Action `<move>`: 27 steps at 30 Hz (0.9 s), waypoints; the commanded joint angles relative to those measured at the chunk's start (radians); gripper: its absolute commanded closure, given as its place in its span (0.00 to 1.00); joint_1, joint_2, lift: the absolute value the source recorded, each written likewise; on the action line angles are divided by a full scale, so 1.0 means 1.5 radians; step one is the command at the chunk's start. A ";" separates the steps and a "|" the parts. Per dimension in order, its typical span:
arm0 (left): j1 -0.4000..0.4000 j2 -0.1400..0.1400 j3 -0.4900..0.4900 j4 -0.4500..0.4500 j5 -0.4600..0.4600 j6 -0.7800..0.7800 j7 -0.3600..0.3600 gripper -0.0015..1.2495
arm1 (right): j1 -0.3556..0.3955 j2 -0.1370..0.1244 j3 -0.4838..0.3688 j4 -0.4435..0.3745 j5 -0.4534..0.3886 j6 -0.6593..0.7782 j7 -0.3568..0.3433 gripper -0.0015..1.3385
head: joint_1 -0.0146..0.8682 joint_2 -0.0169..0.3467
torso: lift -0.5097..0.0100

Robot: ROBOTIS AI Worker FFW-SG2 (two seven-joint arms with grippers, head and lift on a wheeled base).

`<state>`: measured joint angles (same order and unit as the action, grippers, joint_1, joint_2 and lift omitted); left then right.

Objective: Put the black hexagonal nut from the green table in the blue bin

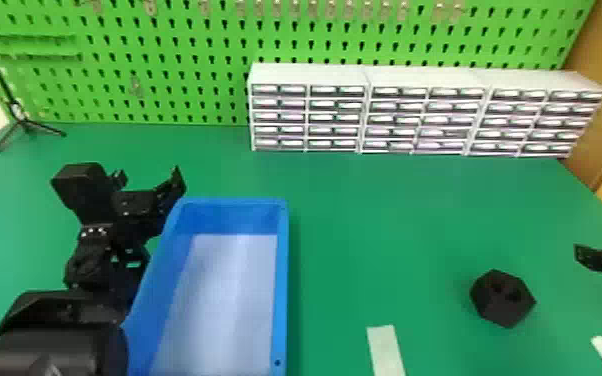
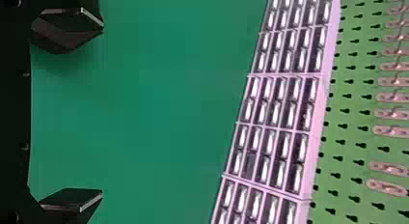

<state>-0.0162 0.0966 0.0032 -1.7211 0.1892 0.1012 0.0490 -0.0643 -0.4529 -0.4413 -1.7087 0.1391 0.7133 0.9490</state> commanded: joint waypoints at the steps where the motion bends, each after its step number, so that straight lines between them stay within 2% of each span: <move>1: 0.000 0.000 0.000 0.000 -0.002 0.000 0.000 0.24 | 0.017 -0.010 -0.005 -0.017 0.034 0.025 0.032 0.07 | 0.79 0.12 | 0.80; 10: 0.001 0.000 0.000 0.000 -0.005 0.001 0.000 0.24 | 0.044 -0.046 0.013 -0.029 0.073 0.070 0.118 0.07 | 0.79 0.12 | 0.80; 24: -0.004 0.006 -0.004 0.000 -0.004 0.002 0.000 0.24 | 0.040 -0.093 0.090 -0.029 0.124 0.092 0.194 0.06 | 0.79 0.12 | 0.80; 27: -0.003 0.007 -0.002 0.000 -0.004 0.002 0.000 0.24 | 0.039 -0.097 0.103 -0.029 0.137 0.098 0.203 0.06 | 0.79 0.12 | 0.80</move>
<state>-0.0226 0.1053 -0.0030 -1.7211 0.1820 0.1043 0.0490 -0.0035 -0.5878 -0.3130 -1.7518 0.3231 0.8485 1.2429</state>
